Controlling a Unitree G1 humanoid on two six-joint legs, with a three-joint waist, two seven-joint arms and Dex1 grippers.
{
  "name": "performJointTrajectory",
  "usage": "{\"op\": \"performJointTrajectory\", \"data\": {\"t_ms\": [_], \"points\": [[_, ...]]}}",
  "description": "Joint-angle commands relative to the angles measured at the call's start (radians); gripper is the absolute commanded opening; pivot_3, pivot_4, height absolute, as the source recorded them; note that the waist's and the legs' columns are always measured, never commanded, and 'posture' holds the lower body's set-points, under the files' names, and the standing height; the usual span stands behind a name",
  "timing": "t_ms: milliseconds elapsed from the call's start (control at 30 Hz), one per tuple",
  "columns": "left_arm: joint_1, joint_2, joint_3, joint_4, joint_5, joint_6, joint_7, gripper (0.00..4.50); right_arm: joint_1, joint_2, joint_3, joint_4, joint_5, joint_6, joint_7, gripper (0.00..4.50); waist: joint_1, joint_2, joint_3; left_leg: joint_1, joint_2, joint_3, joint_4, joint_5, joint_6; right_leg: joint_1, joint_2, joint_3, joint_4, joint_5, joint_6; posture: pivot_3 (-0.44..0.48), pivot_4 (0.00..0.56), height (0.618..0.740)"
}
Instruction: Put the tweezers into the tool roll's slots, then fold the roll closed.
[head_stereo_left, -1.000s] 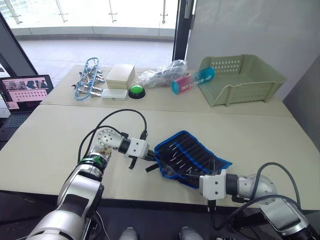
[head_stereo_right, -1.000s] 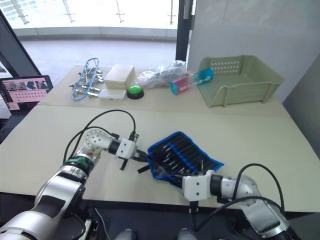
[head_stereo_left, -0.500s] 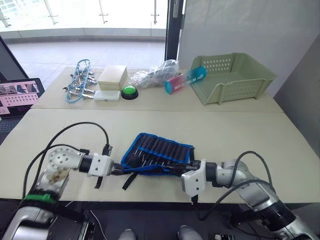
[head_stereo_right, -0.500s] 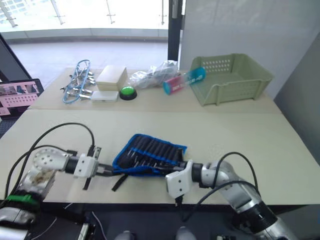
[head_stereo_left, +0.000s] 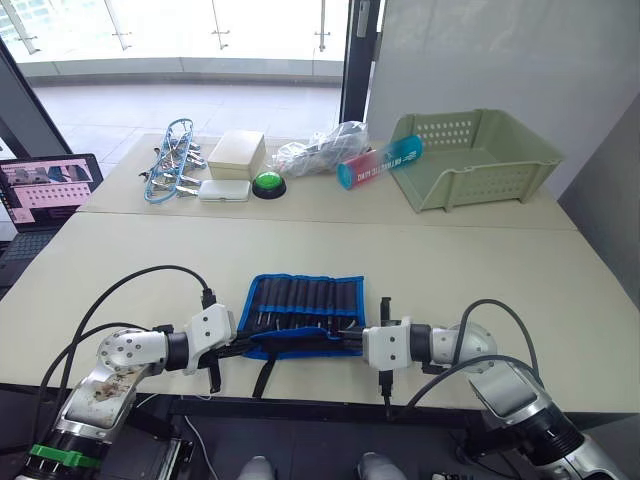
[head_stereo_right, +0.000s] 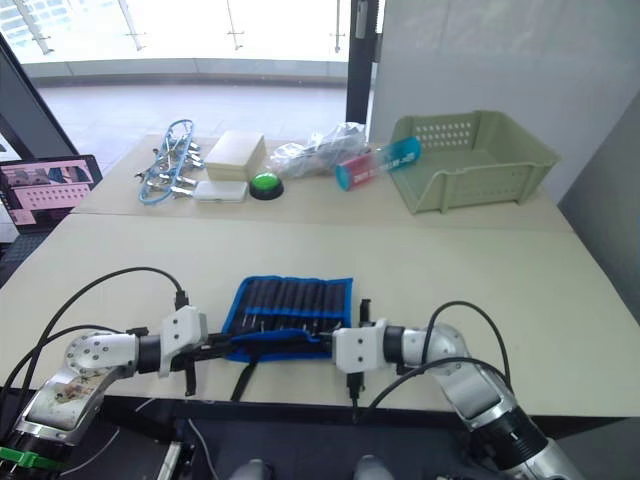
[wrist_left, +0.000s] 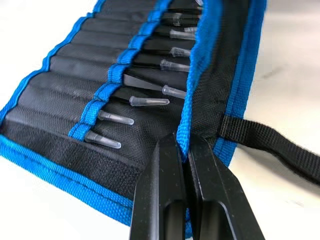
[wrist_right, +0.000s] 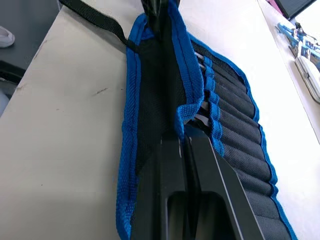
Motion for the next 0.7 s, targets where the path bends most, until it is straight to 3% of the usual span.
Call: {"op": "performJointTrajectory", "data": {"t_ms": [33,333,633,700], "points": [[-0.032,-0.005,0.013,0.054,0.03,0.018,0.052,0.03,-0.017,0.02,-0.061,-0.008,0.014,0.134,-0.052,0.0,-0.001,0.0,0.0,0.0,0.0,0.0,0.0,0.0,0.0,0.0,0.0,0.0,0.0,0.0,0.0,0.0,0.15,0.74],[-0.069,-0.041,-0.025,0.058,0.059,0.031,0.089,0.03,0.007,0.077,-0.081,-0.047,-0.001,0.33,-0.166,0.0,0.001,0.0,0.0,0.0,0.0,0.0,-0.001,0.0,0.0,-0.001,0.0,0.0,0.0,0.0,0.0,0.0,0.15,0.74],[-0.133,-0.069,-0.056,0.051,0.092,0.055,0.113,0.0,0.081,0.104,-0.186,-0.196,0.151,0.328,-0.15,2.95,0.002,0.0,0.0,-0.001,0.0,0.0,-0.001,0.0,0.0,-0.001,0.0,0.0,-0.001,0.0,0.0,0.0,0.15,0.74],[-0.146,-0.067,-0.058,0.06,0.099,0.068,0.113,0.0,0.066,0.114,-0.169,-0.228,0.152,0.316,-0.149,2.95,0.0,0.0,0.0,-0.001,0.0,0.0,-0.001,0.0,0.0,-0.001,0.0,0.0,-0.001,0.0,0.0,0.0,0.15,0.74]]}}
